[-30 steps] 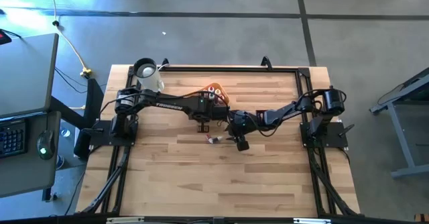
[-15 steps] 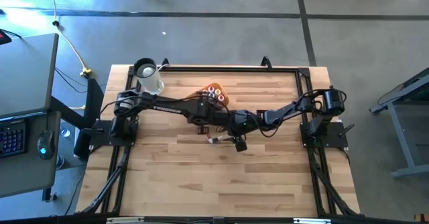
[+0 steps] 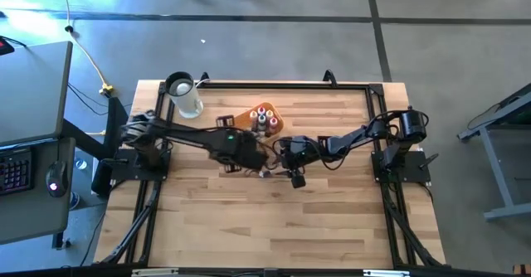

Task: Pick & Place food coloring
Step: Put the small purple food coloring bottle into the yellow bin

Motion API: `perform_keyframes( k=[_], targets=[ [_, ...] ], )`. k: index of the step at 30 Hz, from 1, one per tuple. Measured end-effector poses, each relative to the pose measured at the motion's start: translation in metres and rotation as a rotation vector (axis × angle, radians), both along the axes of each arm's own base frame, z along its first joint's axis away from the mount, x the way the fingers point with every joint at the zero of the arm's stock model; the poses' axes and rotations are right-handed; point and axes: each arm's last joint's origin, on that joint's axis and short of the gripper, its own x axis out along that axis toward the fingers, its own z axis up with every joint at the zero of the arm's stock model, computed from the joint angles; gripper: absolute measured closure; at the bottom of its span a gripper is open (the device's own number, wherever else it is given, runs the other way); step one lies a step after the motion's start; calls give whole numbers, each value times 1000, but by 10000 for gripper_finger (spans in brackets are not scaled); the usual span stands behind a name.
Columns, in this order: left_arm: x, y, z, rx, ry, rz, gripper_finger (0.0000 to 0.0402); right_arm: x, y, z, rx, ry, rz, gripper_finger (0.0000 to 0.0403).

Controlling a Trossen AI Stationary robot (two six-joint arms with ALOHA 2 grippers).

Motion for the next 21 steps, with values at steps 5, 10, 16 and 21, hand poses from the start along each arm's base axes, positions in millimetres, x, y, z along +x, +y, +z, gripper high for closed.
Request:
perform_keyframes(
  k=[5,10,16,21],
  targets=[
    [-43,-14,6,9,-102,18,252,1,1,2,42,-25,32,222],
    [-82,-23,-15,6,-217,95,252,3,3,6,48,-69,87,222],
    [-89,-34,-64,-58,-607,17,252,6,2,7,41,-112,88,222],
    [-75,-41,-95,-148,-817,-208,252,12,2,-14,39,-114,83,222]
  ],
)
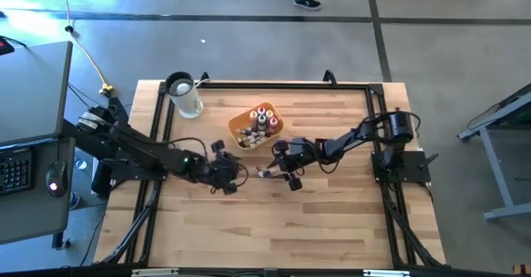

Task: Pick & Place food coloring
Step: Put the small purple food coloring bottle into the yellow bin

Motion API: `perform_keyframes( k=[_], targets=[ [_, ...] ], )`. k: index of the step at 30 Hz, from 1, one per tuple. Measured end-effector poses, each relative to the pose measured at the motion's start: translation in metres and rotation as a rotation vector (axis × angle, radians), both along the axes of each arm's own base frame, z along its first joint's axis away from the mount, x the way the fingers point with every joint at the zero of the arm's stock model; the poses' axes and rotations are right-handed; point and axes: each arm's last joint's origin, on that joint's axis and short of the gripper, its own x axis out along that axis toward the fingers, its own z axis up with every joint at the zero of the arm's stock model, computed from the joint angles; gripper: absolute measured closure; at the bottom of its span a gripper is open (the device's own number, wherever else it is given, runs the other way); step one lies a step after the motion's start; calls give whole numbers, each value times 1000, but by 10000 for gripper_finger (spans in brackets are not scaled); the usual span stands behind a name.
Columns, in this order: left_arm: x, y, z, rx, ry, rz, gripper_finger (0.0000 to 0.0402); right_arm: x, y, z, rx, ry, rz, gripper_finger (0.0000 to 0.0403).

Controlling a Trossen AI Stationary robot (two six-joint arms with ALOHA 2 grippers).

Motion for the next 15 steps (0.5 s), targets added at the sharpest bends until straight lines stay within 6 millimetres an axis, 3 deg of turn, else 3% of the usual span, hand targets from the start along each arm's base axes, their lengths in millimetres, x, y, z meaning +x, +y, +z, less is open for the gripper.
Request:
perform_keyframes(
  k=[5,15],
  targets=[
    [3,-2,-7,-49,-152,-60,252,5,-5,-13,-24,13,-57,222],
    [3,-2,-7,-32,-149,-75,252,4,-11,-41,19,86,-78,222]
  ],
)
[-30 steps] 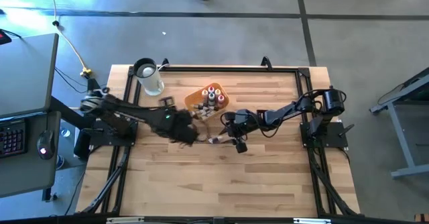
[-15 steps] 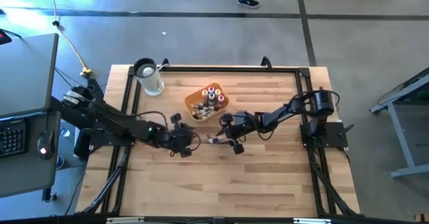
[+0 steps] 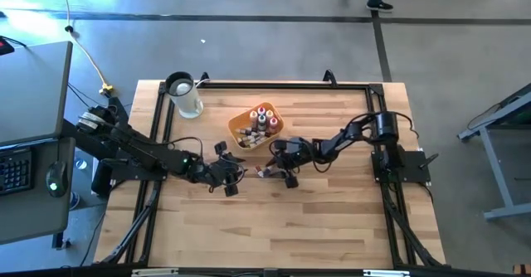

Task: Pick & Place food coloring
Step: Put the small purple food coloring bottle into the yellow bin

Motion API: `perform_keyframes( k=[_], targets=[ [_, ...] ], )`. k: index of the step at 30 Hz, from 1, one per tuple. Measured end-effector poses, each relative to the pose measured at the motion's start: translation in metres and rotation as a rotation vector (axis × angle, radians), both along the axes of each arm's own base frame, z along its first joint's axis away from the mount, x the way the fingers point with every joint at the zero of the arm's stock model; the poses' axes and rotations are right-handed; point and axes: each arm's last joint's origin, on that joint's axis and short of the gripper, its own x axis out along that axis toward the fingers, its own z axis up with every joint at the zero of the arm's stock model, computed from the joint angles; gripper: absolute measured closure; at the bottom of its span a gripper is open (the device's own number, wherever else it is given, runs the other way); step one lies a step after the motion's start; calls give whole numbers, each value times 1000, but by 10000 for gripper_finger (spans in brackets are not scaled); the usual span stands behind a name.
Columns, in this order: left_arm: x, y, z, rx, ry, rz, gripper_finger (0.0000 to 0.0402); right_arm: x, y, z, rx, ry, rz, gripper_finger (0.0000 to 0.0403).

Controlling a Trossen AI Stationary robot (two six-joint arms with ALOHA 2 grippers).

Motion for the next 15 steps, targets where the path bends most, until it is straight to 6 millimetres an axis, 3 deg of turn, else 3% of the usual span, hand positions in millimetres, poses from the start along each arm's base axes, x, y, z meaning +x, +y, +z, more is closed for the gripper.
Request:
perform_keyframes(
  k=[6,15],
  targets=[
    [-1,0,-1,8,19,1,252,1,0,-9,-20,-10,22,233],
    [-3,1,-4,19,49,1,252,0,2,-9,-5,-18,50,305]
  ],
)
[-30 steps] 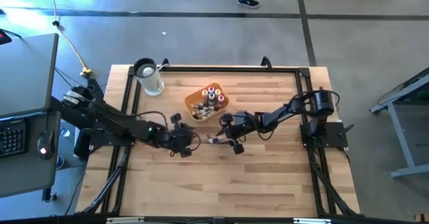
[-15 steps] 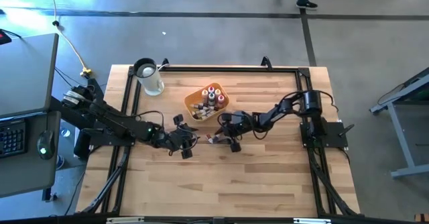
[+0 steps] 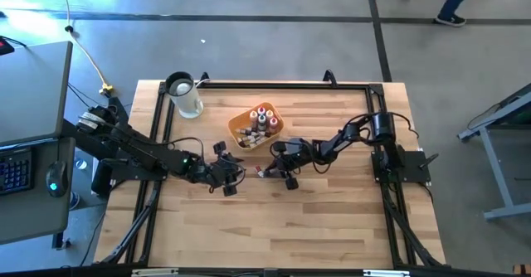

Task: Pick & Place food coloring
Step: Put the small purple food coloring bottle into the yellow bin

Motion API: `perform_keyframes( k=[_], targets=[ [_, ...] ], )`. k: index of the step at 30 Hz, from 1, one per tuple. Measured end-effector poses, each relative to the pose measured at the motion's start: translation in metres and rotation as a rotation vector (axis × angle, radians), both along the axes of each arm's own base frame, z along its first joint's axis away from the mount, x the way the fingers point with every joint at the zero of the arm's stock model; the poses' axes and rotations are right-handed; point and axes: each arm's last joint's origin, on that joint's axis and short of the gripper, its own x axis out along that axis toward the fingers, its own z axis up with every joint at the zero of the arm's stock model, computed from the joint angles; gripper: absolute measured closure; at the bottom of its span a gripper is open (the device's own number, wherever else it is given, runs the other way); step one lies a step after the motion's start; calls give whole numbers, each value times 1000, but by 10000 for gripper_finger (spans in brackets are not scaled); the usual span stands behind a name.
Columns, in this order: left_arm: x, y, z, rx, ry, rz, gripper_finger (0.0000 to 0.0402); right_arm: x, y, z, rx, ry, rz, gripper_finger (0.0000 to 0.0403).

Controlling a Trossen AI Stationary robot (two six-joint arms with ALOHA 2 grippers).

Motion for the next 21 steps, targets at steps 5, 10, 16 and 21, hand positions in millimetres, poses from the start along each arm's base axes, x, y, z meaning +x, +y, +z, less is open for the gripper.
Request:
perform_keyframes(
  k=[5,10,16,21],
  targets=[
    [0,0,0,1,3,0,252,3,0,5,63,-54,-37,334],
    [0,0,0,1,5,-1,252,7,-3,17,83,-143,-143,325],
    [0,0,-1,-2,10,-6,252,8,-10,57,-23,-268,-252,324],
    [0,0,-1,1,10,-3,252,5,-24,84,-189,-355,-378,325]
  ],
)
